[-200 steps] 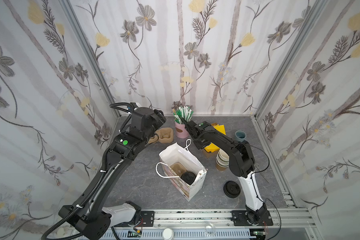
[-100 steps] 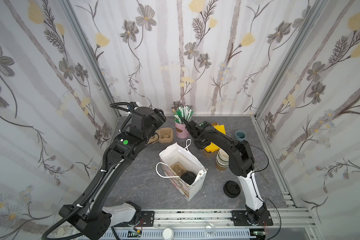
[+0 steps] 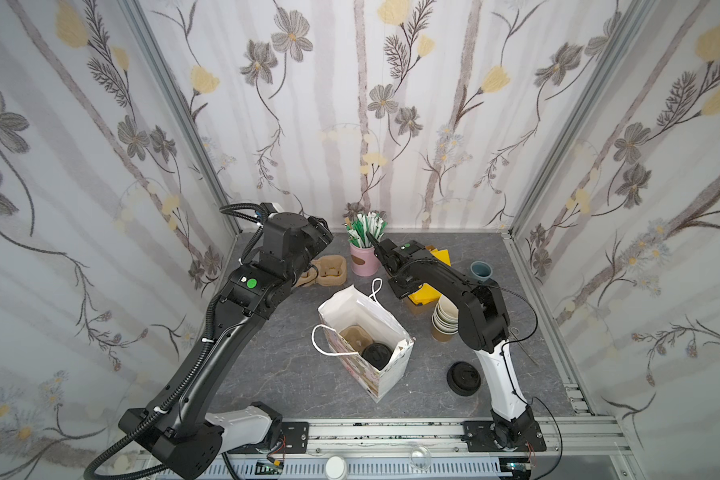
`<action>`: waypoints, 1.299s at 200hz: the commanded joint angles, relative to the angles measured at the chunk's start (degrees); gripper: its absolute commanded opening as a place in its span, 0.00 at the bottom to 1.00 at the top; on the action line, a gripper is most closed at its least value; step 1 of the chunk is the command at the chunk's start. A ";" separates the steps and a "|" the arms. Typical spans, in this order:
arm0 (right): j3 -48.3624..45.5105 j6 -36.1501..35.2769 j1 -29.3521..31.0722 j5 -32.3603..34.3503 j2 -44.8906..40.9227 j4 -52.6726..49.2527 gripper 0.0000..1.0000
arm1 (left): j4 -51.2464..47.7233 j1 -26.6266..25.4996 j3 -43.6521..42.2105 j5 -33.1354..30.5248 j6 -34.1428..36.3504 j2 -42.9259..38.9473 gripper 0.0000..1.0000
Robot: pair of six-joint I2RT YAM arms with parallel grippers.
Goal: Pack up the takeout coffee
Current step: 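Pinch the edge of the top yellow napkin with the right gripper, then lift the yellow napkin with right while left reaches to grasp it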
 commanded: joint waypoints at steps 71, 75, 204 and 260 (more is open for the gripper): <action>-0.43 1.72 -7.50 -20.62 -15.49 7.70 0.00 | 6.67 -2.21 7.36 2.85 11.48 6.04 0.70; -0.51 1.72 -7.99 -21.96 -16.30 8.23 0.00 | 7.24 -2.53 7.86 3.02 12.50 6.55 0.70; -0.11 16.12 -17.57 -52.06 -33.91 25.74 0.00 | 24.09 -13.33 4.17 19.28 50.17 13.12 0.79; -1.68 22.68 -17.44 -55.39 -38.57 31.59 0.00 | 24.10 -15.28 4.13 17.11 56.90 17.70 0.93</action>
